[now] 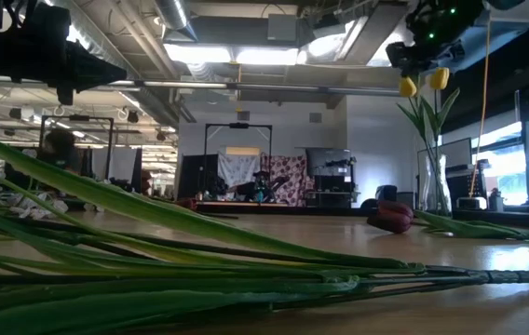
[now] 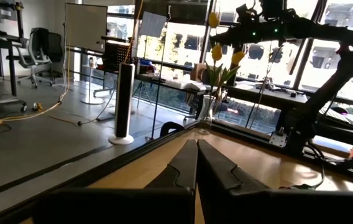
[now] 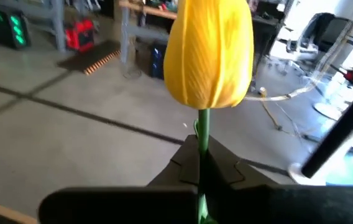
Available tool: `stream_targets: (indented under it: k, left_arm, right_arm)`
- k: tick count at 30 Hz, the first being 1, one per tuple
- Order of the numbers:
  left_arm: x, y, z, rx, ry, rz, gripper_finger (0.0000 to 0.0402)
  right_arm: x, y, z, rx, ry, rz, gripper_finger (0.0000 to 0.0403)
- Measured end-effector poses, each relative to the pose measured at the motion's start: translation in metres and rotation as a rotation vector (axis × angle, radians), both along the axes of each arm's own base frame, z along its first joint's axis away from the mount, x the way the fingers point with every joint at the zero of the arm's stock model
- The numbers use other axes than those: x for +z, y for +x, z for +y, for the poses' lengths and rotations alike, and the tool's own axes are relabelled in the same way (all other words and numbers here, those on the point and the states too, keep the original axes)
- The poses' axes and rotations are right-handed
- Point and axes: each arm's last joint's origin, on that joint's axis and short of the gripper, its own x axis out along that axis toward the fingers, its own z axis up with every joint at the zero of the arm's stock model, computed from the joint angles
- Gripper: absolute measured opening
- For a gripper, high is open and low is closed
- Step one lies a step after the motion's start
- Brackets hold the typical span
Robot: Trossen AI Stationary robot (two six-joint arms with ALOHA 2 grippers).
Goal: Sort flowers into vase by color
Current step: Put the yellow tulip into the glass vase, then put the right red tulip into the white crystal vase
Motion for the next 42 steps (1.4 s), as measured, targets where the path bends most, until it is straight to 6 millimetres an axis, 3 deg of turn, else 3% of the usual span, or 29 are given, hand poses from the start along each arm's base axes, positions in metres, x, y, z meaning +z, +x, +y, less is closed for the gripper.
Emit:
stream_targets:
  k: [4, 10, 16, 23, 29, 37, 42]
  left_arm:
    - [0.0, 0.0, 0.0, 0.0, 0.0, 0.0, 0.0]
    - [0.0, 0.0, 0.0, 0.0, 0.0, 0.0, 0.0]
    - [0.0, 0.0, 0.0, 0.0, 0.0, 0.0, 0.0]
    - [0.0, 0.0, 0.0, 0.001, 0.0, 0.0, 0.0]
    - [0.0, 0.0, 0.0, 0.0, 0.0, 0.0, 0.0]
    - [0.0, 0.0, 0.0, 0.001, 0.0, 0.0, 0.0]
    - [0.0, 0.0, 0.0, 0.0, 0.0, 0.0, 0.0]
  right_arm:
    - [-0.005, -0.001, 0.0, 0.002, 0.032, 0.075, 0.0034]
    - [-0.009, -0.002, 0.002, 0.022, 0.085, 0.141, 0.0127]
    - [0.0, -0.004, 0.008, 0.071, 0.147, 0.165, 0.0211]
    - [0.016, -0.009, 0.02, 0.18, 0.254, 0.19, 0.0275]
    - [0.033, -0.016, 0.034, 0.271, 0.314, 0.252, 0.0305]
    - [0.061, -0.021, 0.043, 0.345, 0.239, 0.273, 0.0312]
    - [0.063, -0.021, 0.044, 0.374, 0.221, 0.287, 0.0312]
